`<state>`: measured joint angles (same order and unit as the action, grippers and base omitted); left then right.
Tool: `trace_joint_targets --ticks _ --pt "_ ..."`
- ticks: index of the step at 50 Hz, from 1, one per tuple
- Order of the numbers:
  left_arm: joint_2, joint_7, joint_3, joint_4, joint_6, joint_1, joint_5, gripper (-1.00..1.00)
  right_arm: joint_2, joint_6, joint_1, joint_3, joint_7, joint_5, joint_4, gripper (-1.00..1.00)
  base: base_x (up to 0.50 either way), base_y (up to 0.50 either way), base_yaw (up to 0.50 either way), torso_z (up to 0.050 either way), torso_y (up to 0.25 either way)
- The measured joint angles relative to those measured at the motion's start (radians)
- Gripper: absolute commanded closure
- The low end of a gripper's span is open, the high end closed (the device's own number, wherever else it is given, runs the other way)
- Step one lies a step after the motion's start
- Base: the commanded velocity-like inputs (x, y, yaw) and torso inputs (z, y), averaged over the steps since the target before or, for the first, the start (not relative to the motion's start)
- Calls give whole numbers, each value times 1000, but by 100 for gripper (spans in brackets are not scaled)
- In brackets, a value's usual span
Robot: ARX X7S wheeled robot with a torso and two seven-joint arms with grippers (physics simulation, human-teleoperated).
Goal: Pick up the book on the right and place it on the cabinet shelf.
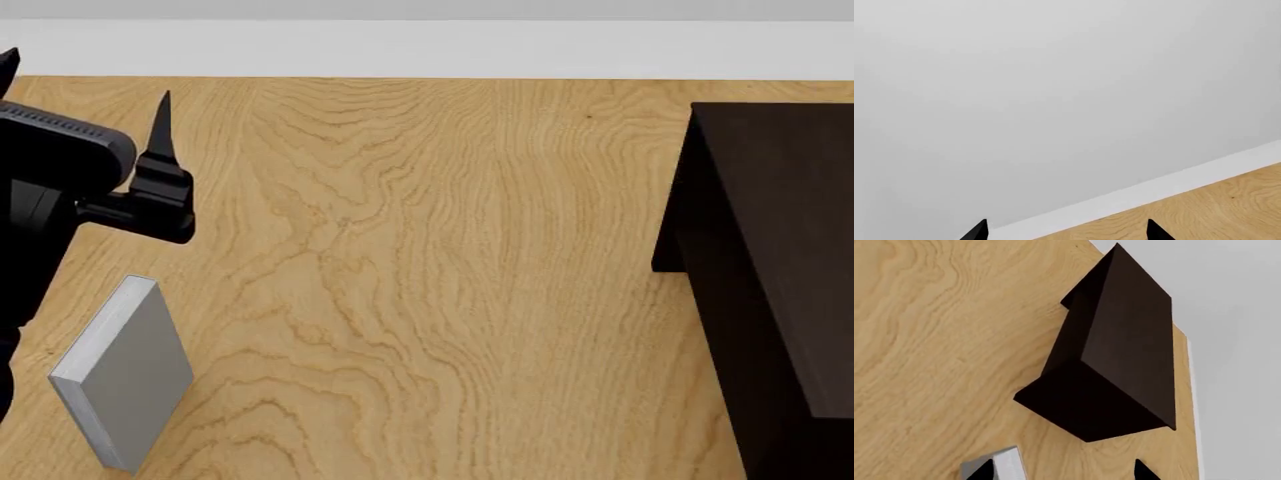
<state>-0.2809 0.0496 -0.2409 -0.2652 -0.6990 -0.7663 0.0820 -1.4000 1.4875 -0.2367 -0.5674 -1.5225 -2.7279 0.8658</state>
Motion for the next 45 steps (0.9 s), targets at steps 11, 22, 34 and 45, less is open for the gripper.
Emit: trace_joint_targets --ticks 11,22,34,45 --pt "-2 3 -6 1 2 2 1 -100 12 39 92 -36 -6 9 3 -100 0 0 0 0 0" --pt "-5 6 -11 2 6 6 2 -100 37 59 152 -47 37 71 8 -100 0 0 0 0 0" --pt "-11 11 -13 -1 4 9 3 -100 49 45 91 80 184 246 16 -100 0 0 0 0 0" --pt "-14 14 -14 -1 0 5 6 -100 65 40 22 213 297 390 17 -100 0 0 0 0 0"
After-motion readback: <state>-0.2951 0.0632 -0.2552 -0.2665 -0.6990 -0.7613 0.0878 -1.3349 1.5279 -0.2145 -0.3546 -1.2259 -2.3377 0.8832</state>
